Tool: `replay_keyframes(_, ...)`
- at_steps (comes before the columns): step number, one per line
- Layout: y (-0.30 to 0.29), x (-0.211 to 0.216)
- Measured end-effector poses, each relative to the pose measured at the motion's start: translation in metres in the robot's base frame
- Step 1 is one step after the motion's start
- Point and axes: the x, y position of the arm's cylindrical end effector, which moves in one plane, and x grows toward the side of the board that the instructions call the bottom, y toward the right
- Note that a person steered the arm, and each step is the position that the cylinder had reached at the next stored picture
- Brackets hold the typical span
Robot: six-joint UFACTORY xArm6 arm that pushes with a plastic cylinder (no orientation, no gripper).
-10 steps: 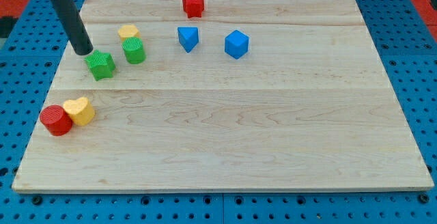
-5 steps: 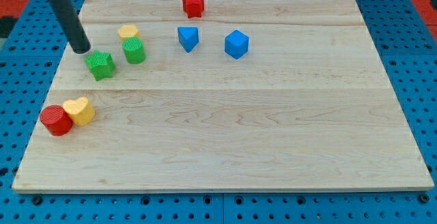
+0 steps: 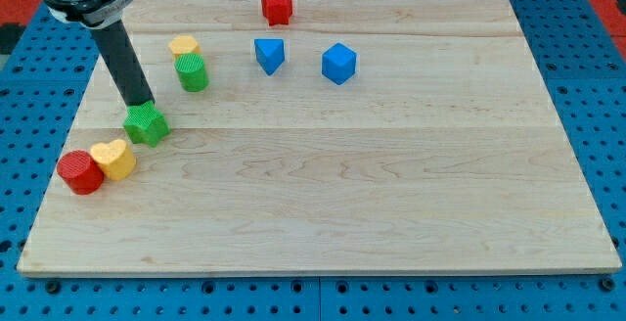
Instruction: Push the green star into the yellow heart
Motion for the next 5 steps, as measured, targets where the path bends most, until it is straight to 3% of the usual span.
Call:
replay_keyframes(1,0.004,-0.019)
replay_keyframes(3,0.020,0.024)
replay_keyframes(4,0.043,0.017)
replay_keyframes(5,0.108,0.017)
